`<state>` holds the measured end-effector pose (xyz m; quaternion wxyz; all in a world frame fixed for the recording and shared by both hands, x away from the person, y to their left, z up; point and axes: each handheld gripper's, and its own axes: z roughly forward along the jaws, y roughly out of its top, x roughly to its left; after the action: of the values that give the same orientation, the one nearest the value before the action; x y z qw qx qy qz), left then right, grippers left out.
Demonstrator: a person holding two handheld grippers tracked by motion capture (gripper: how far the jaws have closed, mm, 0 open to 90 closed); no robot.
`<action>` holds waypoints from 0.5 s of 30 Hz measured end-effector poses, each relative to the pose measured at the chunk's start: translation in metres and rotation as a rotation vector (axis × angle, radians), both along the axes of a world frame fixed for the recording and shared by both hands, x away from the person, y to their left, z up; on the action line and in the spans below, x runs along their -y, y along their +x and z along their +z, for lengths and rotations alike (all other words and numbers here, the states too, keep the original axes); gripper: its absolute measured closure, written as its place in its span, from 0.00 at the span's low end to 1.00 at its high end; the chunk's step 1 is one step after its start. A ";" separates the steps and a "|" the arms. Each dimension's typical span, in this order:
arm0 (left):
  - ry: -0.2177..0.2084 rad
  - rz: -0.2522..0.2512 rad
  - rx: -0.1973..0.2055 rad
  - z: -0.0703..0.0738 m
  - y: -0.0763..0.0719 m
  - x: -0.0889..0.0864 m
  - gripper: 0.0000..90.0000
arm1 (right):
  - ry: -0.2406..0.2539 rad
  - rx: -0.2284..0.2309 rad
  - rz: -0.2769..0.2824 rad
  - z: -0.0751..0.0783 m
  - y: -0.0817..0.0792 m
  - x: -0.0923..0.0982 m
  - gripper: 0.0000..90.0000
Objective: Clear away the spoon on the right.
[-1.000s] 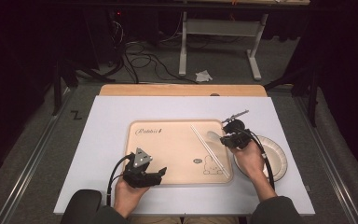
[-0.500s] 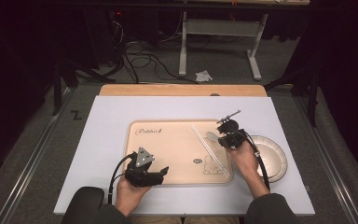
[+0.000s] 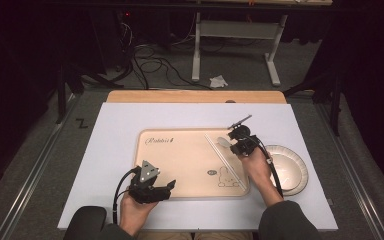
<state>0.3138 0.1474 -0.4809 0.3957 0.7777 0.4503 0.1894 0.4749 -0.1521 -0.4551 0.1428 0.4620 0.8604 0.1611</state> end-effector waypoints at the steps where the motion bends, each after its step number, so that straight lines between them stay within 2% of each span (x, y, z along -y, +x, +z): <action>1: 0.000 0.006 -0.002 0.000 -0.001 -0.002 0.31 | -0.007 -0.001 0.005 0.000 0.001 -0.001 0.95; 10: -0.002 0.060 -0.006 -0.001 -0.011 -0.012 0.31 | 0.000 -0.033 0.016 -0.008 0.014 -0.006 0.95; 15: -0.002 0.080 -0.007 -0.001 -0.015 -0.015 0.31 | -0.012 -0.058 0.019 -0.015 0.019 -0.009 0.95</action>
<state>0.2990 0.1628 -0.4817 0.3869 0.7595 0.4823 0.2021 0.4941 -0.1434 -0.4705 0.1190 0.4575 0.8694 0.1437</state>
